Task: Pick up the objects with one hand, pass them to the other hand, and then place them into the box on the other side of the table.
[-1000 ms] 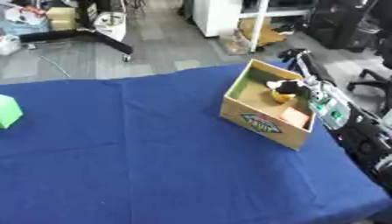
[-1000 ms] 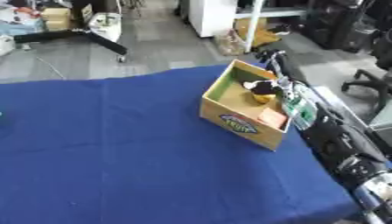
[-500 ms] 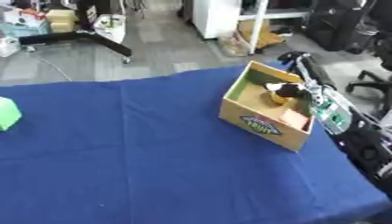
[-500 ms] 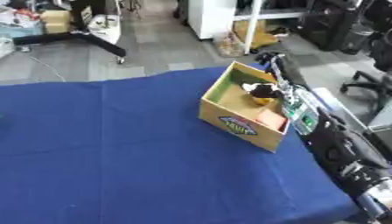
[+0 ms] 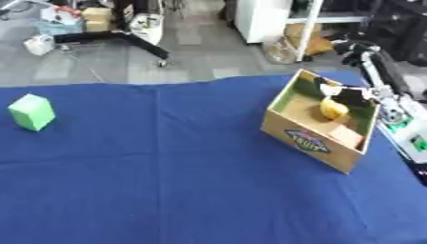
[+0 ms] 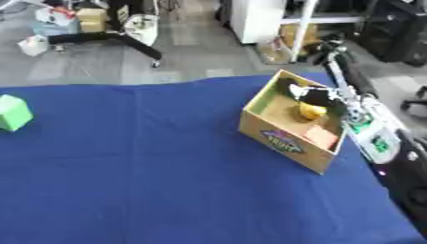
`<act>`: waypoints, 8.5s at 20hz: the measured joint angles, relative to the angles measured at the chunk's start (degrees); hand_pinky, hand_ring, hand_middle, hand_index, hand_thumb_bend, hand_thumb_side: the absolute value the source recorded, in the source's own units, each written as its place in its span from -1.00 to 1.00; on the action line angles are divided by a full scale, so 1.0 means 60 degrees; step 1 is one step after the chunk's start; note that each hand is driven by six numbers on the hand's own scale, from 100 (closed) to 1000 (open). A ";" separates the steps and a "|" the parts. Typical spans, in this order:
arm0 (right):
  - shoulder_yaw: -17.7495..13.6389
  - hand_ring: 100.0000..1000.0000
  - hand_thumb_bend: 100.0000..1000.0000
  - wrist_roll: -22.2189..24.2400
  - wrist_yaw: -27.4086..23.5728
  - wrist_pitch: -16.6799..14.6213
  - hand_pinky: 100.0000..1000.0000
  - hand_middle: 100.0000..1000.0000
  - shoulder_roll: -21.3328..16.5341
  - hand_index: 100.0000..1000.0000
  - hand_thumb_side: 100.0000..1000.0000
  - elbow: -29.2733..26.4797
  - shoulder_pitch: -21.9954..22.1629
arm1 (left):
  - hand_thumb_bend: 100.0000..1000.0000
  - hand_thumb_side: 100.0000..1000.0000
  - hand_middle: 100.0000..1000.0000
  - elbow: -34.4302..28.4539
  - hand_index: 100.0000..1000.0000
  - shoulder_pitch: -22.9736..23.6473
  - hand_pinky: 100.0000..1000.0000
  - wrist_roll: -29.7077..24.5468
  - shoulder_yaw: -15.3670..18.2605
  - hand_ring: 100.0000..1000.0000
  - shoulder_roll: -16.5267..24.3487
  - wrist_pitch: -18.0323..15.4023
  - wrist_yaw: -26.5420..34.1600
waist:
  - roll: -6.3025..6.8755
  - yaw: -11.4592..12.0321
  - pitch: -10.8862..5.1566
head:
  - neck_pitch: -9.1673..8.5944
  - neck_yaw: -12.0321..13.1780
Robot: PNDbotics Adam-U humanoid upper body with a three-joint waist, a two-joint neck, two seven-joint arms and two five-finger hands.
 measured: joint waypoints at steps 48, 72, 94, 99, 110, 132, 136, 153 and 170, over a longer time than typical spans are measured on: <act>0.1127 0.17 -0.50 0.1422 -0.0263 -0.1283 0.21 0.23 0.1698 0.50 -0.63 -0.3086 0.1250 | 0.05 -0.17 0.34 1.0969 0.59 -0.5331 0.45 0.0474 -0.0164 0.33 0.0743 0.1690 -1.2191 | -0.0003 -0.1896 0.0679 | -0.0505 0.3286; 0.1182 0.16 -0.56 0.1524 -0.0343 -0.1182 0.21 0.22 0.1703 0.48 -0.60 -0.3086 0.1336 | -0.30 -0.58 0.00 1.0790 0.34 -0.5047 0.36 0.1650 -0.0193 0.09 0.0751 0.1548 -1.0239 | -0.0005 -0.1778 0.0679 | -0.0584 0.3321; 0.1269 0.18 -0.64 0.1611 -0.0551 -0.1281 0.20 0.22 0.1782 0.47 -0.61 -0.3086 0.1355 | 0.01 -0.37 0.57 1.0479 0.73 -0.5181 0.58 0.2230 -0.0177 0.57 0.0860 0.1723 -1.1874 | -0.0005 -0.2144 0.1052 | -0.0818 0.3395; 0.1268 0.18 -0.65 0.1627 -0.0600 -0.1307 0.21 0.22 0.1857 0.47 -0.61 -0.3086 0.1357 | -0.20 -0.53 0.38 1.0501 0.63 -0.5238 0.46 0.2436 -0.0177 0.38 0.0857 0.1737 -1.1884 | -0.0005 -0.2239 0.1184 | -0.0842 0.3402; 0.1236 0.18 -0.69 0.1630 -0.0611 -0.1328 0.22 0.22 0.1863 0.48 -0.59 -0.3086 0.1399 | -0.88 -0.93 -0.11 1.0397 0.22 -0.5293 0.14 0.2299 -0.0176 -0.08 0.0821 0.1641 -1.1571 | -0.0005 -0.2132 0.1198 | -0.0841 0.3404; 0.1387 0.24 -0.60 0.1967 -0.0487 -0.1753 0.29 0.27 0.1423 0.56 -0.63 -0.3086 0.0465 | -0.92 -0.76 -0.20 0.4105 0.10 -0.3104 0.19 0.0699 -0.1126 -0.13 0.1263 0.1266 -0.4024 | 0.0000 -0.1420 0.0362 | -0.0231 0.1312; 0.1609 0.27 -0.53 0.2227 -0.0389 -0.2093 0.32 0.30 0.1362 0.59 -0.66 -0.3086 -0.0144 | -0.93 -0.72 -0.20 0.2631 0.10 -0.2666 0.20 0.0241 -0.1452 -0.13 0.1213 0.1368 -0.2904 | 0.0000 -0.1365 0.0289 | -0.0072 0.0541; 0.2824 0.54 -0.25 0.2534 0.0699 -0.4141 0.61 0.54 0.1661 0.77 -0.61 -0.3089 -0.2977 | -0.89 -0.61 -0.20 -0.0478 0.10 -0.2198 0.28 -0.2110 -0.3484 -0.12 0.0600 0.2192 0.1012 | 0.0094 -0.0765 0.0236 | 0.0151 -0.0099; 0.3274 0.59 -0.21 0.1405 0.2560 -0.4515 0.69 0.59 0.1974 0.83 -0.62 -0.3091 -0.3310 | -0.86 -0.59 -0.19 -0.1141 0.10 -0.2565 0.30 -0.2882 -0.4242 -0.11 0.0174 0.2762 0.2429 | 0.0094 -0.0656 0.0229 | 0.0179 -0.0111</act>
